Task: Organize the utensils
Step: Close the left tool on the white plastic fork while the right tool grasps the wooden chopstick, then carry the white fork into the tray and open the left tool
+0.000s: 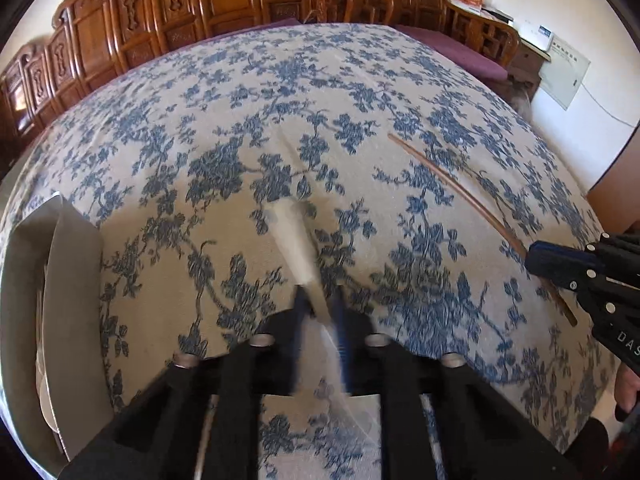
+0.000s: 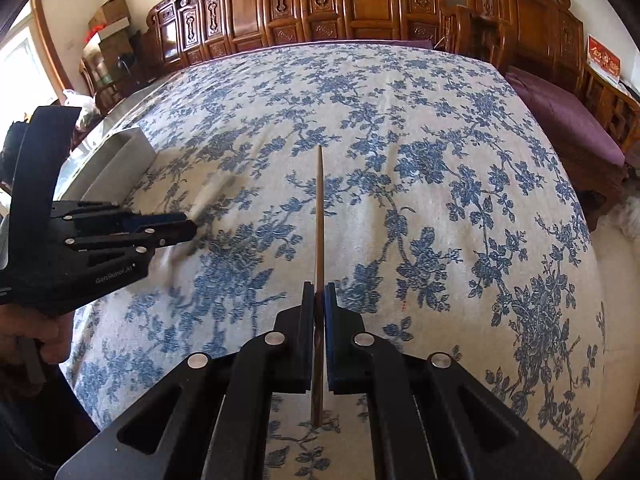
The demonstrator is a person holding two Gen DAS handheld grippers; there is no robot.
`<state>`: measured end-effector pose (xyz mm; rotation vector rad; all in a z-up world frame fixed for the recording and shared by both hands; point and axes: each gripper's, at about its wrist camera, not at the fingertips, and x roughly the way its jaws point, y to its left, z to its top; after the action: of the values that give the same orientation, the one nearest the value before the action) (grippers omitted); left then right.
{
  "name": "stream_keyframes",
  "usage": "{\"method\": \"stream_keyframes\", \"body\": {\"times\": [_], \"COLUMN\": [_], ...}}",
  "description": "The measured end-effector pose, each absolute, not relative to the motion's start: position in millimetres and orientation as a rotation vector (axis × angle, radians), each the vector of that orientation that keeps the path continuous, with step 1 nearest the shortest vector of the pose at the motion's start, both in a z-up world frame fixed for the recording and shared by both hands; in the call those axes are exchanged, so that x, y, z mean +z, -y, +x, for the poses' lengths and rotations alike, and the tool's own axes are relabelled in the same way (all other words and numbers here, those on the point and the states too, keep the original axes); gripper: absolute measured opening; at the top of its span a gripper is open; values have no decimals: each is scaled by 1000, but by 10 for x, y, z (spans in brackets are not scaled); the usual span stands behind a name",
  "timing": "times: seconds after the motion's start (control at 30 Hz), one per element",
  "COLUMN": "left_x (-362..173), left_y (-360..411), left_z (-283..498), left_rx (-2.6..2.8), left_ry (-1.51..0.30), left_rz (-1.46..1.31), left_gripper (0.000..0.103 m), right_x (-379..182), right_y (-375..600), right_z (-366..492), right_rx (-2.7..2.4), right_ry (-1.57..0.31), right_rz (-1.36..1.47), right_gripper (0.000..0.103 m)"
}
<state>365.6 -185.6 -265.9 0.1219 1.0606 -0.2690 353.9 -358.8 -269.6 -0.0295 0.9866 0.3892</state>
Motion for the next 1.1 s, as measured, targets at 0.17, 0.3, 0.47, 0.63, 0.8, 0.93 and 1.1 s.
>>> {"method": "stream_keyframes", "body": {"times": [0.17,0.3,0.47,0.63,0.8,0.93,1.1], "left_x": [-2607,-2504,-2288,-2057,-1772,-1577,-1432], "left_y": [1681,1534,1363,1197,1031,886,716], "left_z": [3547,3456,3353,3268,3201,3158,3106], "left_rx": [-270,-272,-269,-267,-270,-263,-254], "left_ry": [-1073,-1061,-1026,-1003,-970,-946,-923], "left_rz": [102,87,76,70,98,107,108], "left_gripper": [7,7,7,7,7,7,7], "right_x": [-2597,-2524,-2413,-2242,-2078,-1973,-1904], "right_y": [3441,3346,3226,3092,2974,2866,2733], "right_z": [3448,3388,3325,3261,3224,3216,3200], "right_rx": [393,393,392,394,408,421,440], "right_ry": [-973,-964,-947,-919,-885,-861,-849], "right_rz": [-30,-22,-9,11,41,59,72], "right_gripper": [6,6,6,6,6,6,6]}}
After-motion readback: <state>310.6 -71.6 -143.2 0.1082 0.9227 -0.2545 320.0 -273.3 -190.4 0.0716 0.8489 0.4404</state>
